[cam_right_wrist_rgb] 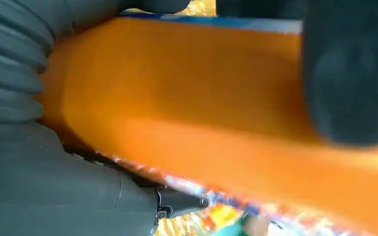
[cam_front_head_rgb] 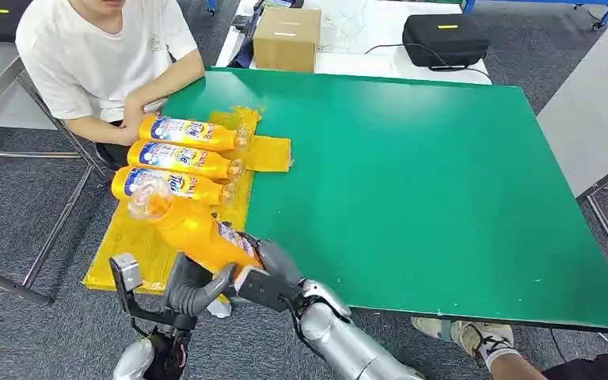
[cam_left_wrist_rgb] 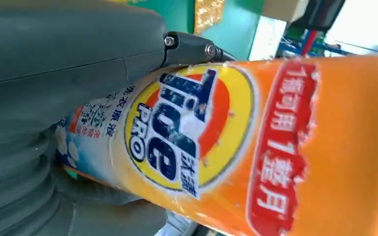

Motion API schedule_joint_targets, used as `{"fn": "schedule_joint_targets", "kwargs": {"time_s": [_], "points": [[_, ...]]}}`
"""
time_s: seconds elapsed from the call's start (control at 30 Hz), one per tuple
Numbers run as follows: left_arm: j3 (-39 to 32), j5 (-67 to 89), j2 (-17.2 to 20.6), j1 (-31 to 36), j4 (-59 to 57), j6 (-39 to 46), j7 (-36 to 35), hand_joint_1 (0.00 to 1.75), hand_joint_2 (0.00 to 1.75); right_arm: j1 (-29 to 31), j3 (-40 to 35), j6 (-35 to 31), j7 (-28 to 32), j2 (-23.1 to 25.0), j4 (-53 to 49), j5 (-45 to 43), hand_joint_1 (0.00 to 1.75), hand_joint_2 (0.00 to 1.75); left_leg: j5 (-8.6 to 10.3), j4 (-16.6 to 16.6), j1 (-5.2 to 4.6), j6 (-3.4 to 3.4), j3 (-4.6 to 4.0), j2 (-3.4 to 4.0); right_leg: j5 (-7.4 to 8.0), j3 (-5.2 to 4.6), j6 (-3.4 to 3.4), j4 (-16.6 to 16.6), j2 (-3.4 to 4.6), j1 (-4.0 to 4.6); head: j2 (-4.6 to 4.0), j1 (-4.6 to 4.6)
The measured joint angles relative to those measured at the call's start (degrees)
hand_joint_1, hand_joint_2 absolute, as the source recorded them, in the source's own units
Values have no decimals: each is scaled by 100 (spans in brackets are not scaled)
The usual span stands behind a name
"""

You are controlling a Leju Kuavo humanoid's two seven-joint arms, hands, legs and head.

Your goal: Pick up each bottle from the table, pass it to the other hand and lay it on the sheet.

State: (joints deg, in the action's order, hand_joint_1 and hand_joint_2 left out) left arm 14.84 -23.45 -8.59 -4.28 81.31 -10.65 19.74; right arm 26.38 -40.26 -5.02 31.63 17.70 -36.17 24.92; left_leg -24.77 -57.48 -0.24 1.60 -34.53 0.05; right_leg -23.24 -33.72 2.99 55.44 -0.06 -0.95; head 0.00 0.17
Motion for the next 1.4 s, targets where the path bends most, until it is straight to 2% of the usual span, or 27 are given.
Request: {"fn": "schedule_joint_targets", "kwargs": {"time_s": [0.1, 0.2, 0.33, 0.5, 0.7, 0.8, 0.93, 1.0, 1.13, 1.27, 1.4], "points": [[-4, 125, -15, 18, 7, 340, 61, 175, 175, -47, -7, -517, -105, 48, 61, 7, 0, 0, 0, 0, 0, 0, -1, 0, 0, -1, 0, 0, 0, 0, 0, 2], [-87, 595, 31, 133, 44, 773, 207, 175, 175, -156, 22, -1060, 78, 68, 77, -82, 0, 0, 0, 0, 0, 0, -3, -1, 0, -2, 0, 0, 0, 0, 0, 4], [-316, 1369, 236, 428, 92, 1239, 339, 175, 175, -282, 218, -1314, 442, 98, 55, -457, 0, 0, 2, 0, 1, -2, -3, -2, 0, -2, 0, 2, 0, 1, 0, 2], [-546, 1870, 585, 520, 338, 1056, 299, 175, 175, -524, 742, -1528, 758, 88, -41, -1050, 0, 0, 3, 0, 2, -3, -4, 2, 0, -4, 0, 9, 0, 0, 0, 2], [-725, 2333, 815, 461, 629, 1086, 227, 175, 175, -700, 1418, -1526, 826, 85, -212, -1460, 0, 0, 3, 0, 0, -2, -9, -2, 0, -9, -1, 8, 0, -1, 0, 4], [-791, 2906, 890, 534, 590, 1415, 192, 175, 175, -722, 1550, -1392, 830, 103, -260, -1484, 0, 0, 3, 0, 1, -3, -9, -1, 0, -12, -1, 8, 0, 0, 0, 2], [-863, 4942, 1060, 841, 187, 2438, 40, 175, 175, -724, 1578, -1172, 826, 140, -304, -1469, 0, 0, 7, 0, 1, -8, -7, -1, 1, -10, -2, 13, 0, 0, 0, 7], [-942, 5709, 1202, 970, -159, 2669, 17, 175, 175, -731, 1578, -1139, 802, 140, -352, -1460, 0, 0, 10, 0, 1, -13, -6, 2, 2, -13, -2, 16, 1, 0, 0, 4], [-1032, 5729, 1316, 1073, -509, 2726, 28, 175, 175, -737, 1578, -1111, 762, 140, -413, -1462, 0, 0, 11, 0, 3, -15, -7, -1, 1, -15, -3, 20, 0, 1, 0, 4], [-1060, 6453, 1432, 1183, -871, 2486, -352, 175, 175, -752, 1578, -1001, 762, 140, -494, -1462, 0, 0, 11, 0, 2, -15, -10, 0, 0, -16, -3, 19, 1, 0, 0, 7], [-1071, 7098, 1613, 1287, -1356, 2287, -398, 175, 175, -784, 1574, -866, 747, 138, -700, -1462, 0, 0, 11, 0, 2, -15, -9, 2, 1, -21, -4, 18, 1, 0, 0, 4]]}}
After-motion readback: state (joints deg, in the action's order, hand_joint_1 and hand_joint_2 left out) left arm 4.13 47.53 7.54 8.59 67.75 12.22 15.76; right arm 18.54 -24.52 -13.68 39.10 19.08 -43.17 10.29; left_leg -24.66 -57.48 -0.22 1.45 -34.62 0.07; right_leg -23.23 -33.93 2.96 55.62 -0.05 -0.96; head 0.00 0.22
